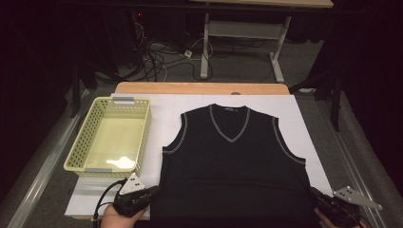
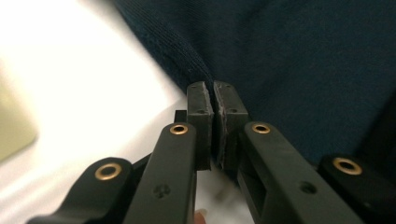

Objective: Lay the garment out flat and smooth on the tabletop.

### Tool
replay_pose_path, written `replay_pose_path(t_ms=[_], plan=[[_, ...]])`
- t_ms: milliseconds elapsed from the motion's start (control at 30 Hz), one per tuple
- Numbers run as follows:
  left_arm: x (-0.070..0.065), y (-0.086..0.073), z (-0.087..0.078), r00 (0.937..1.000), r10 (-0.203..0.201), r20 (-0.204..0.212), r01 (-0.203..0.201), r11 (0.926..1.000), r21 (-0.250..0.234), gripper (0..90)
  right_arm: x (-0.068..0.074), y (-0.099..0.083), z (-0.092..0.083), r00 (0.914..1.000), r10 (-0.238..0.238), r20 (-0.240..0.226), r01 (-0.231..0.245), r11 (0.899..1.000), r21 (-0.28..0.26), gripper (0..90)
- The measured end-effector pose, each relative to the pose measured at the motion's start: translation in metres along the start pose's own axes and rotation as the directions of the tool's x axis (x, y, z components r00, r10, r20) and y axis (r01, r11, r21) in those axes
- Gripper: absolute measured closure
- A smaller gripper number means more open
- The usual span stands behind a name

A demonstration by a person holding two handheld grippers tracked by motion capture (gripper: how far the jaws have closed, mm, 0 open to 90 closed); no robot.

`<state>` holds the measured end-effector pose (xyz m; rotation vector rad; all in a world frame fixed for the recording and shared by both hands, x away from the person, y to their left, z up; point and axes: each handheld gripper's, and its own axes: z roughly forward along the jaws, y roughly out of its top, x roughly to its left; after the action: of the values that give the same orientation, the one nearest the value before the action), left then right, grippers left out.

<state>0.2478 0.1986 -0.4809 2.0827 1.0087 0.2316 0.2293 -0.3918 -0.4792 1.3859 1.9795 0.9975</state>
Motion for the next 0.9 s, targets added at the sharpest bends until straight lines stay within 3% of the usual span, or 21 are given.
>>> replay_pose_path(t_ms=[67, 100, 167, 267, 367, 533, 667, 833, 900], plan=[[0.000, 0.002, 0.002, 1.0000, 0.001, 0.007, -0.001, 0.9999, -0.012, 83.1, 0.001, -0.001, -0.002, 0.9999, 0.011, -0.009, -0.011, 1.000, -0.007, 83.5], [-0.002, 0.002, 0.003, 0.9999, 0.015, 0.007, -0.015, 0.9997, -0.020, 81.2, 0.001, 0.000, -0.002, 0.9998, 0.011, -0.018, -0.012, 1.000, -0.014, 75.3], [-0.004, 0.003, 0.006, 0.9995, 0.026, 0.017, -0.026, 0.9990, -0.036, 67.6, 0.001, 0.004, 0.000, 0.9990, 0.015, -0.041, -0.016, 0.999, -0.030, 61.9], [-0.007, 0.005, 0.005, 0.9989, 0.041, 0.021, -0.039, 0.9950, -0.092, 54.3, 0.004, 0.009, 0.002, 0.9987, -0.001, -0.050, -0.002, 0.998, -0.063, 45.5], [-0.008, 0.012, 0.004, 0.9986, 0.029, 0.044, -0.022, 0.9896, -0.142, 41.7, 0.008, 0.014, 0.005, 0.9974, -0.009, -0.072, 0.003, 0.996, -0.086, 33.2], [-0.015, 0.026, 0.006, 0.9956, 0.044, 0.082, -0.027, 0.9798, -0.198, 28.6, 0.019, 0.026, 0.009, 0.9954, -0.033, -0.090, 0.021, 0.991, -0.130, 13.3], [-0.019, 0.036, 0.015, 0.9950, 0.041, 0.091, -0.025, 0.9862, -0.164, 16.3, 0.026, 0.039, 0.014, 0.9951, -0.022, -0.096, 0.006, 0.986, -0.168, 1.1], [-0.018, 0.051, 0.020, 0.9963, 0.049, 0.070, -0.041, 0.9926, -0.114, 2.4, 0.035, 0.050, 0.022, 0.9970, -0.025, -0.073, 0.012, 0.985, -0.170, 0.0], [-0.016, 0.059, 0.023, 0.9969, 0.037, 0.069, -0.028, 0.9927, -0.117, 0.0, 0.036, 0.052, 0.026, 0.9972, -0.023, -0.071, 0.012, 0.987, -0.161, 0.0]])
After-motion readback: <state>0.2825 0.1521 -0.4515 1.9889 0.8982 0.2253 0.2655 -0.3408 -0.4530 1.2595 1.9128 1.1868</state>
